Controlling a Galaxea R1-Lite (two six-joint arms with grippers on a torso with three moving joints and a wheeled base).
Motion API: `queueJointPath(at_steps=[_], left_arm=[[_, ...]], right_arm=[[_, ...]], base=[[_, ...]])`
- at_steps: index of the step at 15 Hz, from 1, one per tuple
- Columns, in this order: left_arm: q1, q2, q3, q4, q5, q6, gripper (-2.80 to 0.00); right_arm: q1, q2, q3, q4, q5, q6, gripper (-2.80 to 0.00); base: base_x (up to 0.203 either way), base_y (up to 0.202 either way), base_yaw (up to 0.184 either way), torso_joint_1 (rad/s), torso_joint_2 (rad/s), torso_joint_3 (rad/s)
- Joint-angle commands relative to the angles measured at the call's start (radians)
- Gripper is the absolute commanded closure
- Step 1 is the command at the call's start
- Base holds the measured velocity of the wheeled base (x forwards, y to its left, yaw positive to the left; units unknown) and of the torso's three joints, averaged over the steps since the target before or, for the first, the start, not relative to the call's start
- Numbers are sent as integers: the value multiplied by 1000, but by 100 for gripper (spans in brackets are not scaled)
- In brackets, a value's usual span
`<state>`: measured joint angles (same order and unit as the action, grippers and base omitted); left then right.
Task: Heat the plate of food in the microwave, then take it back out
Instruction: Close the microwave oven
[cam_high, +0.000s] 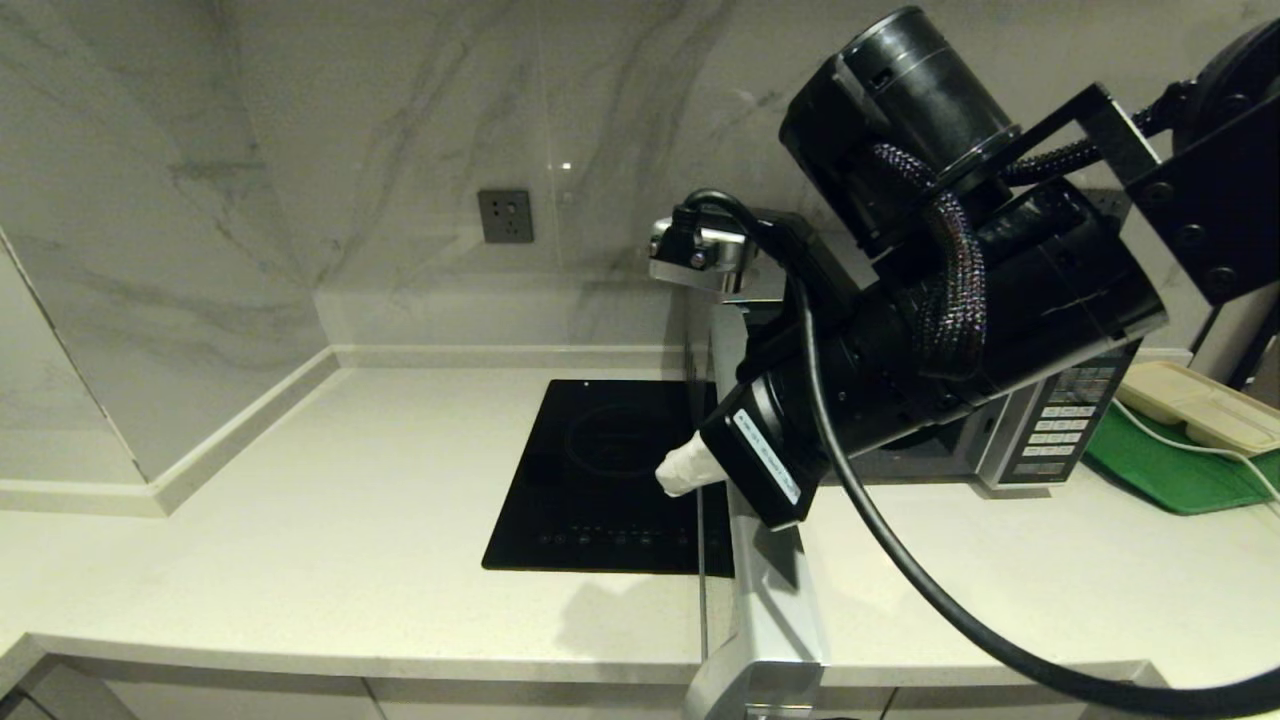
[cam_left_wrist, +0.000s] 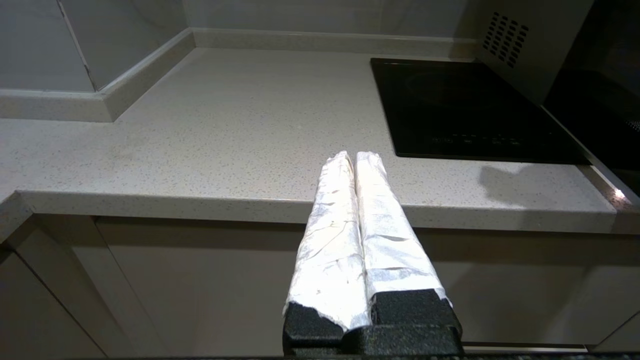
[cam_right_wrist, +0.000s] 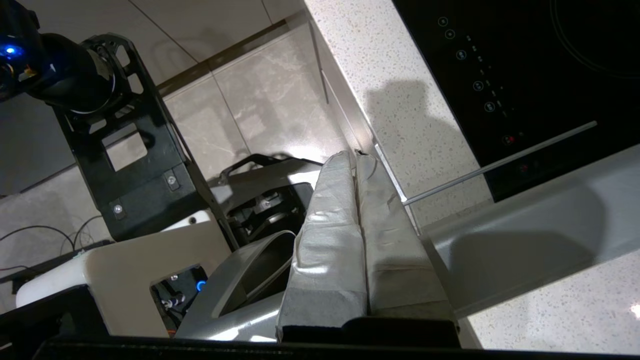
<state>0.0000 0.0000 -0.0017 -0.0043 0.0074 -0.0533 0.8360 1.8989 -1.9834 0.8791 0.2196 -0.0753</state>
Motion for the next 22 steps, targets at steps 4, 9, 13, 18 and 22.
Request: queueJointPath(at_steps=[4,9,13,18,22], left_arm=[[0,0,0,0,2,0,0],[0,0,0,0,0,0,0],[0,0,0,0,0,0,0],[0,0,0,0,0,0,0],[0,0,0,-1,0,0,0]], right_arm=[[0,-11,9,52,-17,8,0],[-16,-36,64,64,-44,71,0],[-50,-72,127,61,-48,80,0],[-116,-140,189,55,-50,145,0],[-236,-189,230,55,-117,247,0]], base=[[0,0,0,0,0,0],[0,0,0,0,0,0],[0,0,0,0,0,0],[0,0,0,0,0,0],[0,0,0,0,0,0]])
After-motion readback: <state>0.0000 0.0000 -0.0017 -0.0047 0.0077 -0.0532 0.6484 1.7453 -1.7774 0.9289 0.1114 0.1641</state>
